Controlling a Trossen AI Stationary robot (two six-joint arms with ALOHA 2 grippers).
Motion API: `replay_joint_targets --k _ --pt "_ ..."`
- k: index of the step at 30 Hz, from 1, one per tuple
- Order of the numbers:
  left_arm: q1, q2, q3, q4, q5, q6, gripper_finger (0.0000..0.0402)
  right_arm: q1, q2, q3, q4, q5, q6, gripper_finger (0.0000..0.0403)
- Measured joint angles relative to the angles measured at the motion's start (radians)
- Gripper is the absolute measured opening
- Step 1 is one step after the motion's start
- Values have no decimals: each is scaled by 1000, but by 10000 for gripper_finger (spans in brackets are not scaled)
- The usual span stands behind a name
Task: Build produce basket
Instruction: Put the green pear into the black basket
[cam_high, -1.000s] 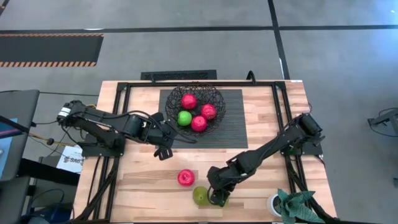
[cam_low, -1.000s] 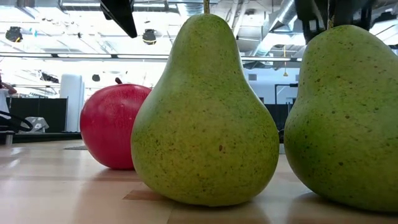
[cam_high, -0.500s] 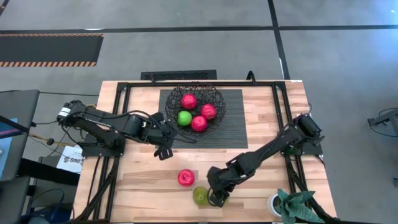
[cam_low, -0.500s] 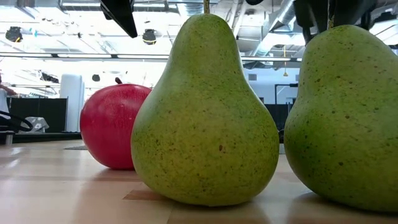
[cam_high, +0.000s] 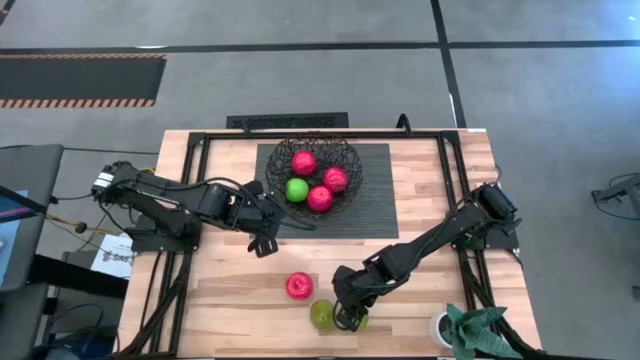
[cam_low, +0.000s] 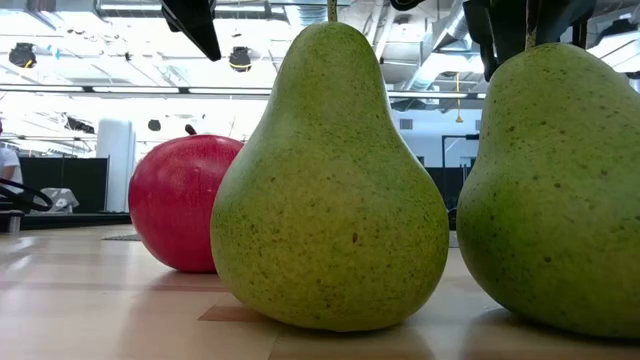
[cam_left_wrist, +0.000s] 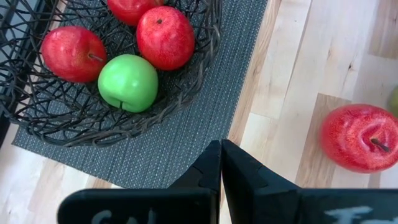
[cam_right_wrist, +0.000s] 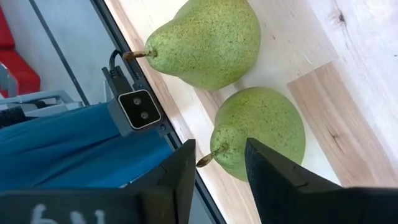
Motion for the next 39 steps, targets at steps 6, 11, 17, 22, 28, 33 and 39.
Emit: replay_joint_targets --k 6,11,17,22,28,33,39 --pt "0 0 0 -1 0 -8 0 2 0 0 0 1 0 144" --pt "0 0 0 -1 0 -8 0 3 0 0 0 1 0 115" --pt "0 0 0 -2 0 -8 0 2 14 1 6 -1 -14 67" --pt "0 0 0 -2 0 -8 0 7 14 1 2 8 -42 17" --pt "0 0 0 -2 1 -8 0 1 -12 0 -10 79 -72 6" --pt "0 0 0 -3 7 -8 0 -28 -85 2 -41 128 -107 3" --pt "0 0 0 -3 8 -8 0 -108 -214 147 -319 373 -237 1"
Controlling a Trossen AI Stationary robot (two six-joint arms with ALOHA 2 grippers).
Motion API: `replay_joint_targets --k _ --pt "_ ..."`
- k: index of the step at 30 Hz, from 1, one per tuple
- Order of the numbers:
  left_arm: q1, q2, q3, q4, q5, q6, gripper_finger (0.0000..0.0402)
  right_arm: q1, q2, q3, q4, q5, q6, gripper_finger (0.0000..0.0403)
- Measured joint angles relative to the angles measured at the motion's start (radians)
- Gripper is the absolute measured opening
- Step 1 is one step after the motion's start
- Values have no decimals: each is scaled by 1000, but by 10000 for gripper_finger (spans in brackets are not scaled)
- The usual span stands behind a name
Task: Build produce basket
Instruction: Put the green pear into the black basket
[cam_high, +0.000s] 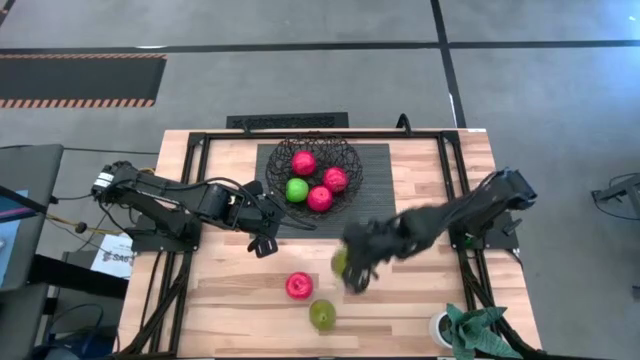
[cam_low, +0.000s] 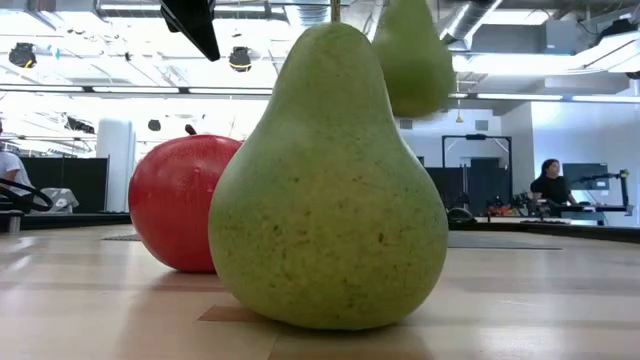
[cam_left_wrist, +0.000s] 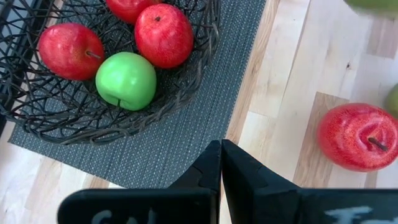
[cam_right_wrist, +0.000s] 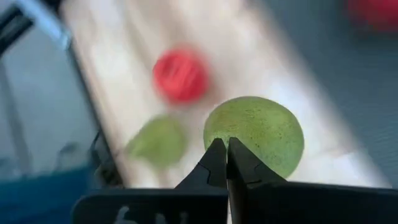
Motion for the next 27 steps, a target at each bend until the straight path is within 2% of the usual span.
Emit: replay_joint_targets --k 4,8,10,13,19,27 --pt "0 0 0 0 0 0 0 -84 -65 116 -117 149 -128 1" --pt "0 0 0 3 0 0 0 -209 -102 180 -111 175 -279 1" --pt "0 0 0 4 0 0 0 -281 -103 189 -78 169 -346 1" --pt "0 0 0 7 0 -1 0 -399 -85 189 -33 92 -429 1" --pt "0 0 0 7 1 -17 0 -586 35 188 44 1 -529 0" --pt "0 0 0 1 12 -29 0 -692 225 188 82 -11 -599 0"
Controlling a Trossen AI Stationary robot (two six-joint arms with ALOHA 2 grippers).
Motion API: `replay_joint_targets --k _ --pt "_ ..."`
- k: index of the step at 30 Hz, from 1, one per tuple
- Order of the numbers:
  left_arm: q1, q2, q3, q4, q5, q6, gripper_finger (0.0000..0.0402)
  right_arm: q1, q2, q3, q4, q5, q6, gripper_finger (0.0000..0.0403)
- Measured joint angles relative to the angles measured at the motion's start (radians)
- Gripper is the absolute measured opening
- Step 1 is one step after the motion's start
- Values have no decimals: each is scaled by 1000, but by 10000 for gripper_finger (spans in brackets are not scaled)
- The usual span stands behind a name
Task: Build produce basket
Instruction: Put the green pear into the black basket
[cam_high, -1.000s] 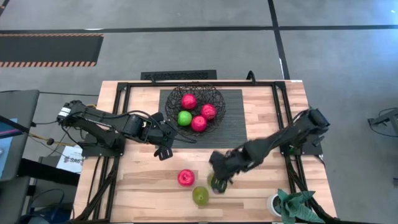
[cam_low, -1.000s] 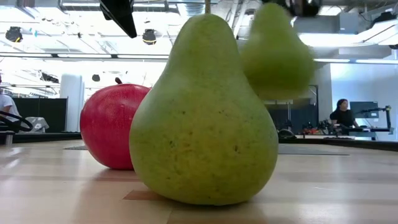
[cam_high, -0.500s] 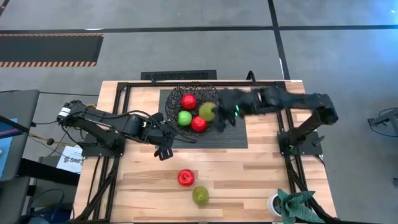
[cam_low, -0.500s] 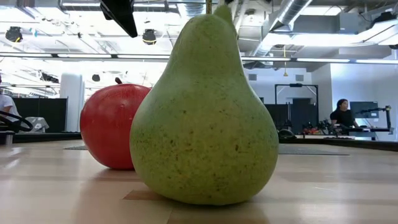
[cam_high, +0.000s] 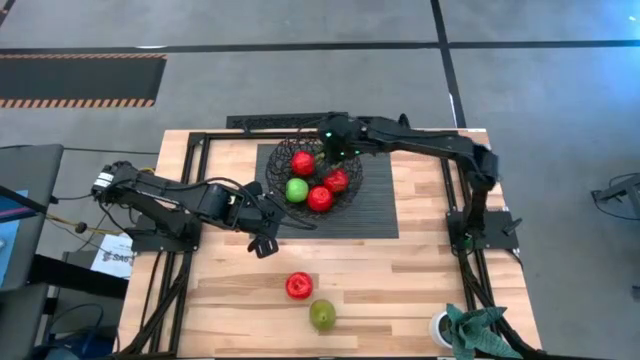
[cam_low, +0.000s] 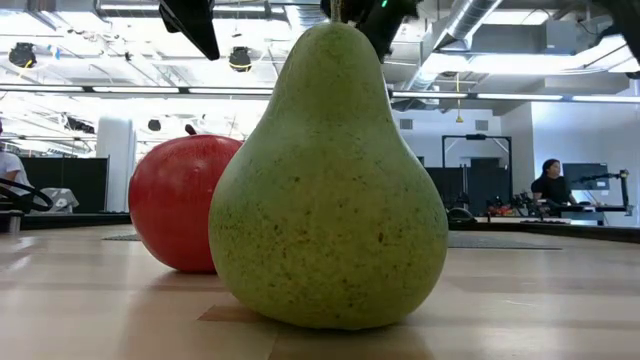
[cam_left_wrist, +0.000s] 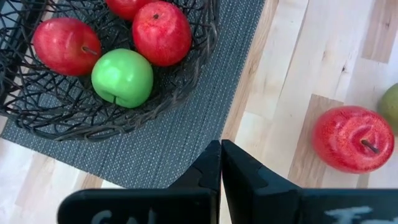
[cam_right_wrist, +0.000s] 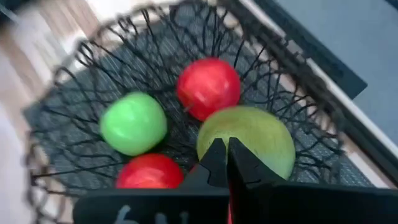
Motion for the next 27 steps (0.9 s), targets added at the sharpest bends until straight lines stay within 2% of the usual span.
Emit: replay_joint_targets --k 10,19,27 --pt "0 0 0 2 17 -5 0 -14 131 0 4 -12 -24 0" --pt "0 0 0 1 25 -6 0 -11 129 0 -3 -33 -27 14" --pt "0 0 0 0 31 -5 0 -4 115 2 -25 -32 -46 55"
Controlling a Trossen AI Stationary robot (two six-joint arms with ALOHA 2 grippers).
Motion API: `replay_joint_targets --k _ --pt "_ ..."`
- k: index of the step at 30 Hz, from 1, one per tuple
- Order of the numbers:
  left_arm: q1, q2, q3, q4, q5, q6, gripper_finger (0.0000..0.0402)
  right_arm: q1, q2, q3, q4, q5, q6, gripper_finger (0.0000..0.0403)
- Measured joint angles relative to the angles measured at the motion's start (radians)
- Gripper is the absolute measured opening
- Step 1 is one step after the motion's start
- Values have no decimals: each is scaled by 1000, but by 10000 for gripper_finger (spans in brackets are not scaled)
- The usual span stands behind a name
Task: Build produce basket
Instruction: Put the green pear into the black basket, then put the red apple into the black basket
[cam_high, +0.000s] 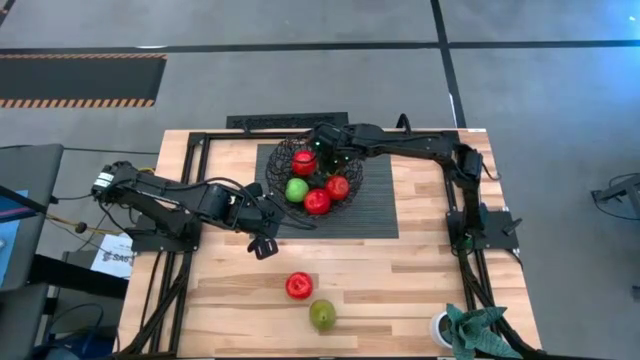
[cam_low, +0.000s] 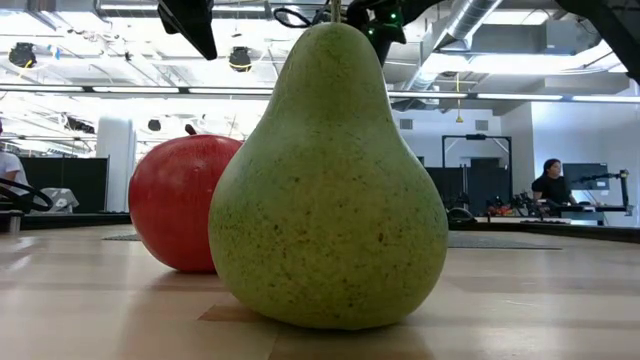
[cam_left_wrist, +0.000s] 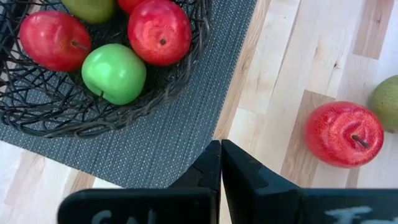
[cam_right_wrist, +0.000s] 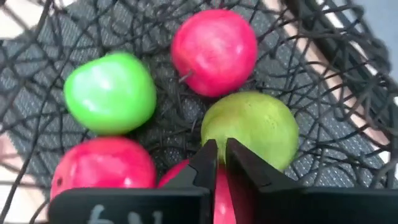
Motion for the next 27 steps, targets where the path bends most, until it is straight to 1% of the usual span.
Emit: replay_joint_targets --k 3,7,9,13,17,18,19,21,25,27 --pt "0 0 0 0 0 0 0 7 3 35 -81 0 -7 73" --pt "0 0 0 0 0 -3 0 9 0 97 -141 0 -22 98" --pt "0 0 0 0 0 -12 0 16 4 155 -205 2 -23 110" --pt "-18 0 0 0 -28 -44 0 44 1 349 -398 1 -25 131" --pt "-72 0 0 1 -81 -111 0 91 1 565 -587 0 -13 143" --pt "-91 0 0 4 -90 -136 0 107 -21 571 -596 0 3 144" --pt "-112 0 -1 14 -97 -163 0 123 -67 529 -569 -9 15 145" --pt "-152 0 -14 67 -100 -210 0 150 -143 481 -571 -31 55 145" --pt "-227 0 -57 215 -87 -290 0 219 -253 469 -624 -10 158 143" --pt "-248 -1 -90 285 -50 -317 0 255 -302 468 -622 6 206 142"
